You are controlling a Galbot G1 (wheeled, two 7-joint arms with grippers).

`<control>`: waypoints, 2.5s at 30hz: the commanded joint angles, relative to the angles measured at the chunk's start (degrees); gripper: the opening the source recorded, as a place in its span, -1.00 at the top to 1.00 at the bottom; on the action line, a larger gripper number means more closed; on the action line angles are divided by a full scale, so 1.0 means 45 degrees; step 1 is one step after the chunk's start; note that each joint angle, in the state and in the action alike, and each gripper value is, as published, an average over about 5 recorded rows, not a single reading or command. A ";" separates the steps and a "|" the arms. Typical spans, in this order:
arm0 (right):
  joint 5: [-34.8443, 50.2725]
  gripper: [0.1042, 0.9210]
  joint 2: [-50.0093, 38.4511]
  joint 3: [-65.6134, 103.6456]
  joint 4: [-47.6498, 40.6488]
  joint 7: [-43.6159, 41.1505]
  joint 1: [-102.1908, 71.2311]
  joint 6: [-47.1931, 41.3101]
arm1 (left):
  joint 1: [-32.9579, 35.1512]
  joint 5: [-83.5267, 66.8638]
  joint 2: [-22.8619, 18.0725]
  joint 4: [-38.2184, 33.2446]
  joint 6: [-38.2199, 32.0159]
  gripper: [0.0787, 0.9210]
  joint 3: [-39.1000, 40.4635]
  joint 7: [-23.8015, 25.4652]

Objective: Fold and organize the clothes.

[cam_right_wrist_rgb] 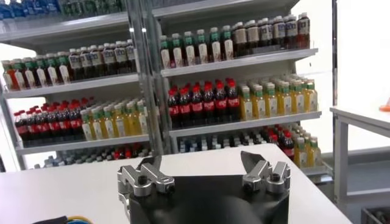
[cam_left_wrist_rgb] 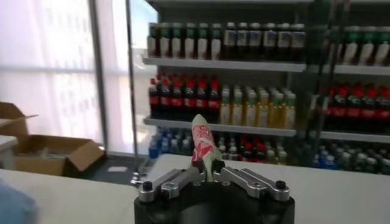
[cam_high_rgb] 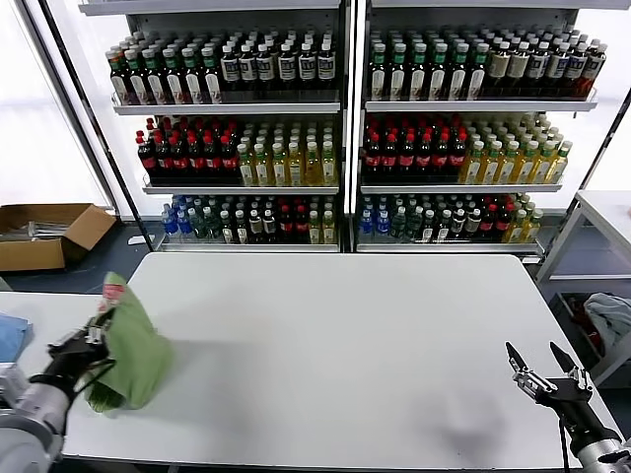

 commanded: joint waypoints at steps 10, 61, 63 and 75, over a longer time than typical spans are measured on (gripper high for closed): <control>-0.0009 -0.76 0.0201 0.0175 0.0094 0.0038 -0.0265 -0.0003 | -0.1946 -0.2422 -0.2492 0.1075 -0.0002 0.91 0.9788 -0.3290; -0.2741 -0.67 0.1029 -1.0833 -0.2688 0.1547 0.5119 -0.3803 | -0.0508 -0.3424 -0.3376 -0.1869 -0.1214 -0.77 0.4649 -0.2779; -0.2705 -0.54 0.1044 -1.0856 -0.2654 0.1531 0.5146 -0.3839 | -0.0481 -0.3372 -0.3477 -0.1867 -0.1171 -0.77 0.4672 -0.2789; -0.2561 0.31 0.0745 -0.9914 -0.1779 0.1228 0.4413 -0.3673 | -0.0315 -0.3534 -0.3537 -0.1997 -0.0742 -0.77 0.4357 -0.3119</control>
